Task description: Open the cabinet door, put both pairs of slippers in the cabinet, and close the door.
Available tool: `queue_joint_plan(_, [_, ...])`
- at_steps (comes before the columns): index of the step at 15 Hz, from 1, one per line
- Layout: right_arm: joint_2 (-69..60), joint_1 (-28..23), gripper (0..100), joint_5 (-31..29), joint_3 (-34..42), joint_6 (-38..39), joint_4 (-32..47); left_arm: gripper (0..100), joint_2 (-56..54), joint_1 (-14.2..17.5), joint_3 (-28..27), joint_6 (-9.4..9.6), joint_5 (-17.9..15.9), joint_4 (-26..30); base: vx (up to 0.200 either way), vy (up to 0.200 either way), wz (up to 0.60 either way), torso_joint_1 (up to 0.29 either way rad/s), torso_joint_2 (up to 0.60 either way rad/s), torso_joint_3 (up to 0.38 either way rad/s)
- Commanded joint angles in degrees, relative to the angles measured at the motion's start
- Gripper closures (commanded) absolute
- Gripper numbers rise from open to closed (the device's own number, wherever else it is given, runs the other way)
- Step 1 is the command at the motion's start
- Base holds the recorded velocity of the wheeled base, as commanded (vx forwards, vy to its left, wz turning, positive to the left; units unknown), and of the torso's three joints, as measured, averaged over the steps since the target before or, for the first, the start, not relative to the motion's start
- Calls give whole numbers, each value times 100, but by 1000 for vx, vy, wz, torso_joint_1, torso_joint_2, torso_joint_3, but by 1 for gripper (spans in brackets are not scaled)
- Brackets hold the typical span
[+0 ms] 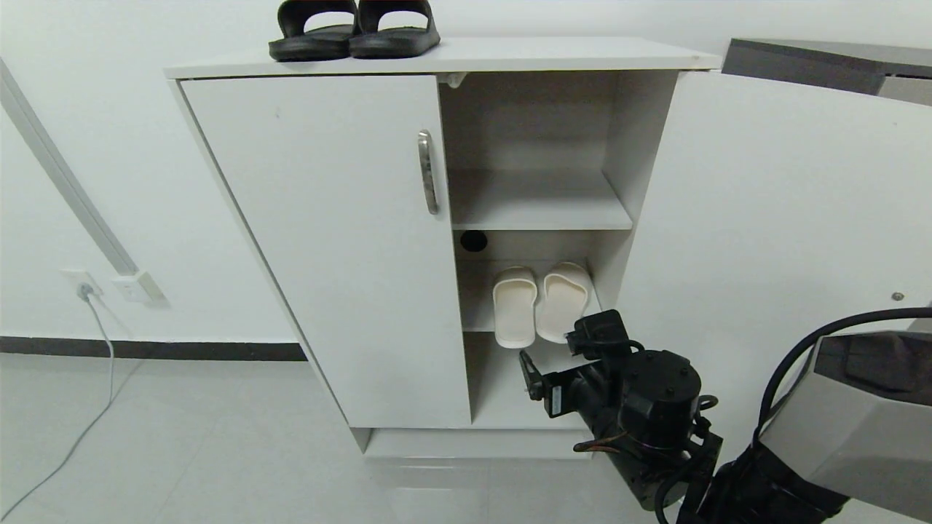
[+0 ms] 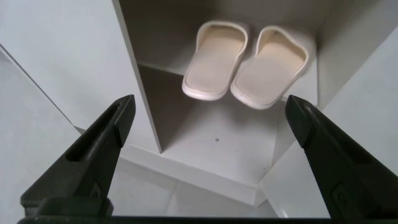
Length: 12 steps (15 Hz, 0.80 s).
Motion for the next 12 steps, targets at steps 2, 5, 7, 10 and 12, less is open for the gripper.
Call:
queue_joint_plan(2, [37,1,0,-1,0,0,-2,100,7,1,-1,6,1,-1,0,0,0,2,-2,107])
queue_joint_plan(5, [90,-34,0,-1,0,0,-2,100,7,1,-1,-12,1,-1,0,0,0,0,0,0])
queue_joint_plan(7, [107,-34,0,-1,0,0,-2,100,7,1,7,-12,1,-1,0,0,0,0,0,0])
queue_joint_plan(10, [116,-34,0,-1,0,0,-10,100,7,1,-1,-12,1,-1,0,67,0,1,1,-1])
queue_joint_plan(12, [116,-34,0,-1,0,0,-10,100,7,1,-1,-12,1,-1,0,200,0,-2,2,7])
